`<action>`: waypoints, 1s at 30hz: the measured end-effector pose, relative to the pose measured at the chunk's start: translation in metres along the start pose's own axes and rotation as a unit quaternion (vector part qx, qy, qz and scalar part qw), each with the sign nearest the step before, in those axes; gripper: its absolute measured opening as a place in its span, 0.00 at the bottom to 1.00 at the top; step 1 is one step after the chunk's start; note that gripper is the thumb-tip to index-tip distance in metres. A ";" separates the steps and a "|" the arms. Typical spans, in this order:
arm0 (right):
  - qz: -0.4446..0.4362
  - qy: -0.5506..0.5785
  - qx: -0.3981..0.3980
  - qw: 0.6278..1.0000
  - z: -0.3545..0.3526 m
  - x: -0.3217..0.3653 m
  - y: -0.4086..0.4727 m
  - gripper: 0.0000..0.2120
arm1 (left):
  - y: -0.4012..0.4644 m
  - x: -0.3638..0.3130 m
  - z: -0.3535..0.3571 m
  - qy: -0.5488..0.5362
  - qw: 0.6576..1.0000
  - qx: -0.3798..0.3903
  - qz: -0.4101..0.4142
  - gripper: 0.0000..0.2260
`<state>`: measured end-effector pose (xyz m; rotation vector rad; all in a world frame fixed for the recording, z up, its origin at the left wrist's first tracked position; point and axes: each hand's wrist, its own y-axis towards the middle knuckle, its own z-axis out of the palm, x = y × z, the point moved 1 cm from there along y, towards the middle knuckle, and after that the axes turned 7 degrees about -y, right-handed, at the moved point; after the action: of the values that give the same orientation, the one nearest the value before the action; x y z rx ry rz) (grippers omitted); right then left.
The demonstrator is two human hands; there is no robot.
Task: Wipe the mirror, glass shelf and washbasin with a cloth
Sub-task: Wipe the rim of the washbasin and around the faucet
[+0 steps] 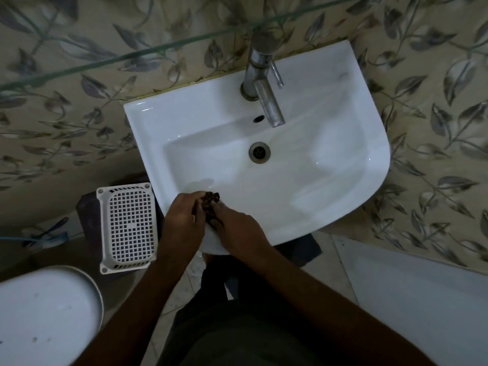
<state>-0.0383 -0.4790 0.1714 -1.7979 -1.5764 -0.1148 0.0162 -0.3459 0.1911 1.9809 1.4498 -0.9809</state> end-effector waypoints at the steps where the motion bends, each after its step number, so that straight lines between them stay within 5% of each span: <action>1: -0.003 -0.010 -0.019 1.000 0.002 -0.007 -0.011 0.22 | -0.002 0.001 0.001 0.006 1.000 0.020 0.005 0.11; 10: 0.044 -0.242 -0.229 0.942 -0.026 -0.131 -0.065 0.18 | -0.023 -0.014 0.017 -0.024 0.994 0.099 -0.038 0.12; 14: 0.100 -0.136 -0.216 0.962 -0.004 -0.074 -0.067 0.22 | -0.028 -0.014 0.015 -0.026 0.994 0.102 -0.037 0.12; 21: 0.031 -0.015 -0.183 0.982 0.020 0.034 -0.043 0.22 | -0.027 -0.012 -0.001 -0.046 0.994 0.042 -0.088 0.12; 25: 0.075 -0.081 -0.231 0.967 0.017 0.058 -0.023 0.18 | -0.023 -0.004 -0.019 -0.025 0.995 -0.028 -0.097 0.12; 30: 0.021 -0.182 -0.228 0.956 0.042 0.038 -0.041 0.22 | -0.028 -0.008 -0.014 -0.007 0.998 0.017 -0.061 0.10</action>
<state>-0.0814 -0.4240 0.1787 -2.3128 -1.8800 -0.1426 -0.0080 -0.3316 0.2067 1.9243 1.5728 -1.0749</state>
